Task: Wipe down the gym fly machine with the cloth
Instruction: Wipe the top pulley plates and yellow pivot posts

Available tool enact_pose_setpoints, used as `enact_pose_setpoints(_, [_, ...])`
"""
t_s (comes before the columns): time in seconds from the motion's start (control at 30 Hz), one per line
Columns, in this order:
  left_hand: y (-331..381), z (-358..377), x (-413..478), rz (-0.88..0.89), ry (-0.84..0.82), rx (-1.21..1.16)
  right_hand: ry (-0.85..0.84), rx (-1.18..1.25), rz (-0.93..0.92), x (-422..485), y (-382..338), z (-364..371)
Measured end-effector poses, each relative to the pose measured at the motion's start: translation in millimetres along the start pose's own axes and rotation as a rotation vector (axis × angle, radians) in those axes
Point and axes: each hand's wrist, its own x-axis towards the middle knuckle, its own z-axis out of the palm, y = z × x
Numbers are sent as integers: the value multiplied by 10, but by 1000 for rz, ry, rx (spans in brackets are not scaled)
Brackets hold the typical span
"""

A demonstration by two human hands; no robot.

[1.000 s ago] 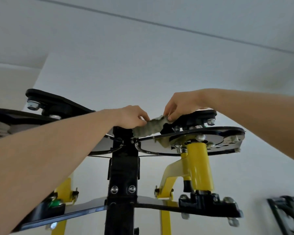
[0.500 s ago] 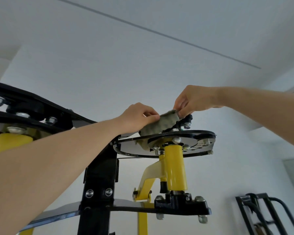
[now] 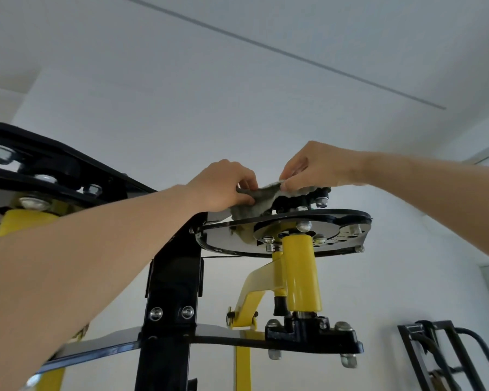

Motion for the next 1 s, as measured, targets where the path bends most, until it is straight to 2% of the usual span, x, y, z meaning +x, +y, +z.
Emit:
enact_pose_setpoints(0.3, [-448,-346,-205,-96,-228,358,86,-254,-41,546,-354,480])
enact_pose_setpoints(0.57, [-533,-676,-314,-207,-392,622,107,-277,-66,934,-690,931])
enact_pose_setpoints(0.77, [-484,-1037,-411,-265,-464,713,182,-182,-124,1113,-888,1253])
enact_pose_setpoints(1.0, [-480,-1442,-665,-317,-412,669,219,185,-165,1170,-1056,1331])
